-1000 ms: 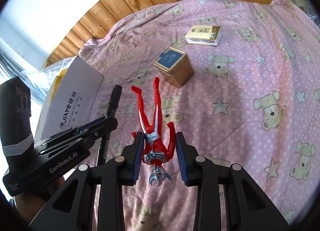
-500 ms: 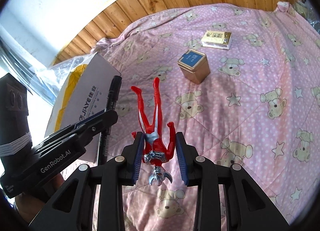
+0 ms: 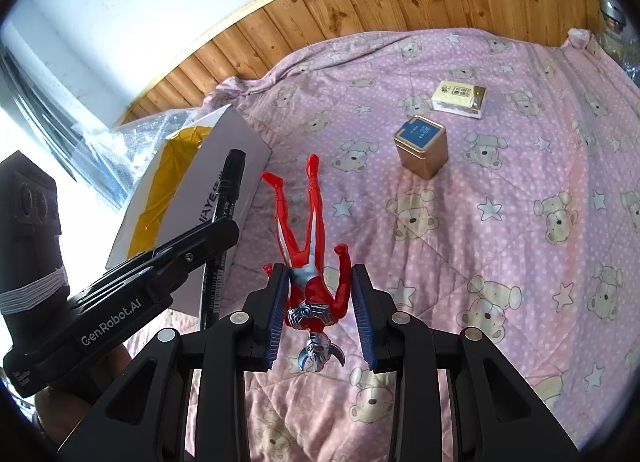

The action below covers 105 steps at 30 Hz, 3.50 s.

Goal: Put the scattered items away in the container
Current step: 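Lift the marker and red figure and carry them over the cardboard box, then lower and open both tools to drop the marker and figure inside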

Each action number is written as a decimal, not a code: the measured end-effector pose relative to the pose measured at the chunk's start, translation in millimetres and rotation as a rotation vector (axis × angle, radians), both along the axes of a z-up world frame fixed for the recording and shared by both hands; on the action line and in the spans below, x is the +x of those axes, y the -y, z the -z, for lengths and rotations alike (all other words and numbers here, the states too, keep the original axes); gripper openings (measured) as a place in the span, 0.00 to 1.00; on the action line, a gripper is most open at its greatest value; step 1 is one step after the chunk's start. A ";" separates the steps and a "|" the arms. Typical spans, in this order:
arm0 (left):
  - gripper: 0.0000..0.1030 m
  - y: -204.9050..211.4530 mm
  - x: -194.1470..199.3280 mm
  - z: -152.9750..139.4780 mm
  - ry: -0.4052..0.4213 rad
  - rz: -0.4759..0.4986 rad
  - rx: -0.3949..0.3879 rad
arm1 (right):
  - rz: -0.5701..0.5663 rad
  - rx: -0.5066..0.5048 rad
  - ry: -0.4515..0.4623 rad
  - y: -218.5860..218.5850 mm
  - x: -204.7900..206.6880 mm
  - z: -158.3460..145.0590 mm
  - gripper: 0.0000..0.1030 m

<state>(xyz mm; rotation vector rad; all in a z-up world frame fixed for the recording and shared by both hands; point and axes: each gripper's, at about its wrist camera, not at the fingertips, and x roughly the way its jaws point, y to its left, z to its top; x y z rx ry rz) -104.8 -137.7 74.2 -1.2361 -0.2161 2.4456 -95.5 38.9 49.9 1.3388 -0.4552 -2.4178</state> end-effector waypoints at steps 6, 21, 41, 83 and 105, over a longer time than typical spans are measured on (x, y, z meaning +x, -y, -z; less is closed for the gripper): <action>0.14 17.2 7.0 -7.3 -0.013 -0.021 0.024 | -0.024 0.009 -0.018 17.2 5.7 -10.5 0.32; 0.14 64.8 31.9 -27.2 -0.055 -0.071 0.061 | -0.091 0.018 -0.055 64.8 18.4 -33.8 0.32; 0.14 124.2 44.7 -50.5 -0.102 -0.135 0.099 | -0.140 0.029 -0.082 110.2 23.4 -55.9 0.32; 0.14 211.9 -24.8 -63.2 -0.122 -0.264 0.082 | -0.300 0.032 -0.137 211.9 -54.0 -79.9 0.32; 0.14 256.3 -106.0 -21.5 -0.017 -0.354 0.031 | -0.333 0.050 -0.094 260.2 -135.2 -46.2 0.32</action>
